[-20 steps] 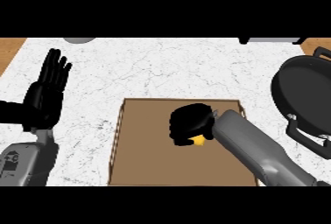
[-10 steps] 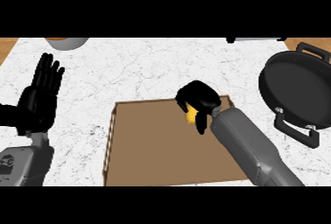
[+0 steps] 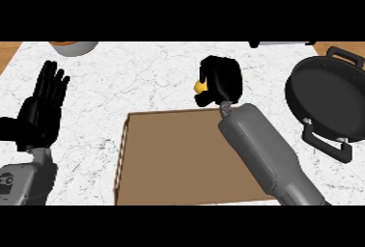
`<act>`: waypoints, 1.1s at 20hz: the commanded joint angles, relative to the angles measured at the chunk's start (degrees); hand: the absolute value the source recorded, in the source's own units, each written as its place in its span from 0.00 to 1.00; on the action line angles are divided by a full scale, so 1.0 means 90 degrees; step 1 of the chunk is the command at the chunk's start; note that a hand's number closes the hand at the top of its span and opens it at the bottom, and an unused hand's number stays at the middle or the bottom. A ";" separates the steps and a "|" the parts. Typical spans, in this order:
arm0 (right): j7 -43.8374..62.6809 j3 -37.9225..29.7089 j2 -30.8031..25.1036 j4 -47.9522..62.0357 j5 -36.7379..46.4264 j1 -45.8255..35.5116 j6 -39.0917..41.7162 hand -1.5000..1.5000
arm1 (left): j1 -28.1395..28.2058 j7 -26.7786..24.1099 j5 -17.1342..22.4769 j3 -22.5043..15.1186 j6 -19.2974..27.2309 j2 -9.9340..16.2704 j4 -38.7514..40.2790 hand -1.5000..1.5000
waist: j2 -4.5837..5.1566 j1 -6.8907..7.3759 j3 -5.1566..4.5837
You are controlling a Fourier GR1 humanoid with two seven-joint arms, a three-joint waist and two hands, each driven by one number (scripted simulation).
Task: Pick the lemon from the tray and place it in the pot
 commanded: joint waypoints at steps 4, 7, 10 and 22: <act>0.2434 -0.0229 -0.0571 -0.1710 0.1438 0.0086 -0.0201 1.00 | 0.0219 0.0107 0.0100 -0.0012 -0.0130 0.0034 -0.0332 0.50 | 0.0028 0.0087 0.0024; 0.2777 -0.0259 -0.0936 -0.2974 0.1638 0.0713 0.0255 1.00 | 0.0015 0.0016 0.0060 0.0016 -0.0138 0.0021 -0.0128 0.50 | 0.0105 0.0111 0.0027; 0.2898 -0.0462 -0.1506 -0.4119 0.1564 0.1299 0.1037 1.00 | -0.0263 0.0147 0.0014 0.0050 0.0013 -0.0026 -0.0034 0.50 | 0.0124 0.0093 0.0028; 0.0904 -0.3012 -0.3196 -0.4728 -0.0452 0.3454 0.0882 1.00 | -0.0357 0.0476 -0.0115 -0.0072 -0.0053 -0.0099 -0.0322 0.50 | 0.0204 0.0372 0.0035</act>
